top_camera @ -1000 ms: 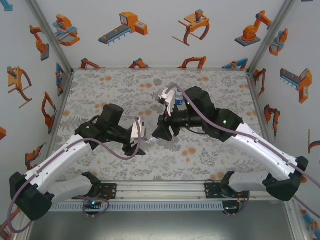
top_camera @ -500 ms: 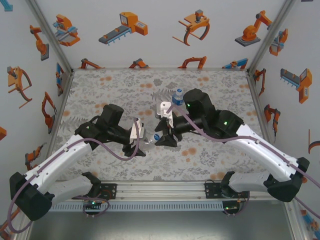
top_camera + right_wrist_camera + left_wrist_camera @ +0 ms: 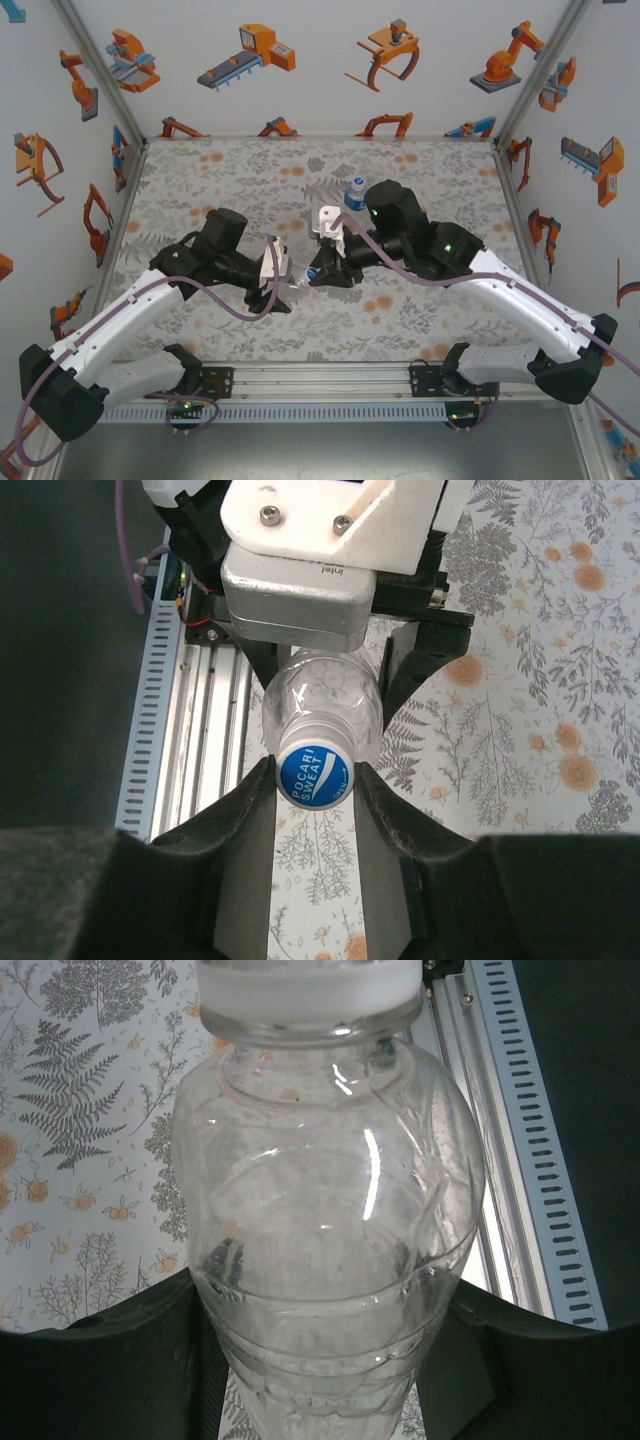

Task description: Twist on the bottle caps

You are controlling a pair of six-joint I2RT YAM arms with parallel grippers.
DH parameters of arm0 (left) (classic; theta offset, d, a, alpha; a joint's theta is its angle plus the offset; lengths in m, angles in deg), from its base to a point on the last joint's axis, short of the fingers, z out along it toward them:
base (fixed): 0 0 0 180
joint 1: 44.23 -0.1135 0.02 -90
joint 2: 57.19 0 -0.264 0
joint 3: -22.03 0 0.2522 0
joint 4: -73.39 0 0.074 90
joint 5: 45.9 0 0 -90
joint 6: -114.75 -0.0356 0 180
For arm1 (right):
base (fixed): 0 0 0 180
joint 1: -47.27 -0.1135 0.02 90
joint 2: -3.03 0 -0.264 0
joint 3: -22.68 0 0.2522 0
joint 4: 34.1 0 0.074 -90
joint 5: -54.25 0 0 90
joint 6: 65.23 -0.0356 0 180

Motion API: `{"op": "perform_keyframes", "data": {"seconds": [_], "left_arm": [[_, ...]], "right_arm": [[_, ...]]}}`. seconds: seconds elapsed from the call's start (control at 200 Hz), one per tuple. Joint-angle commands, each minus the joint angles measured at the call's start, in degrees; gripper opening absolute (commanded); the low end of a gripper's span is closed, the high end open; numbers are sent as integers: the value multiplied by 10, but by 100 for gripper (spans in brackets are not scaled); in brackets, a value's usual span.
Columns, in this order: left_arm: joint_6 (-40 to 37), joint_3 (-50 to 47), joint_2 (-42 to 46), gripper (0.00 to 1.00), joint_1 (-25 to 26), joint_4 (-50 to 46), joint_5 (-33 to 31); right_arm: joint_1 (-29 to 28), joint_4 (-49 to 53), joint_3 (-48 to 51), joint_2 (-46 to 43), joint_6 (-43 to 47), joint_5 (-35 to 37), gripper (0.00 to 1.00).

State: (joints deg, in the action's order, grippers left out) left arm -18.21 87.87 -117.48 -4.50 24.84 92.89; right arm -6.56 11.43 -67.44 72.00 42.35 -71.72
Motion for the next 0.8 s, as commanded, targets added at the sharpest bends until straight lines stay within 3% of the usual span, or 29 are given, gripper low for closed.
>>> {"op": "perform_keyframes", "data": {"seconds": [0.0, 0.095, 0.24, 0.36, 0.486, 0.641, 0.796], "left_arm": [[-13, 12, 8, 0, 2, -4, 19], [-12, 12, 9, 0, 2, -4, 13], [-4, 14, 5, 0, 2, 0, -18], [12, 14, 0, 0, 1, 8, -52], [20, 14, 2, 0, 1, 15, -67], [23, 12, 8, 0, 1, 20, -62], [16, 7, 21, 0, 3, 23, -45]], "right_arm": [[-3, -48, 18, -6, -56, 40, 22], [-4, -77, 32, -8, -155, 88, 14], [-4, -93, 42, -1, -388, 182, 3], [-3, -85, 59, 9, -626, 262, 2], [-2, -87, 77, 21, -803, 275, 0], [-1, -70, 78, 39, -872, 294, 0], [-1, -57, 73, 43, -851, 318, 16]]}}
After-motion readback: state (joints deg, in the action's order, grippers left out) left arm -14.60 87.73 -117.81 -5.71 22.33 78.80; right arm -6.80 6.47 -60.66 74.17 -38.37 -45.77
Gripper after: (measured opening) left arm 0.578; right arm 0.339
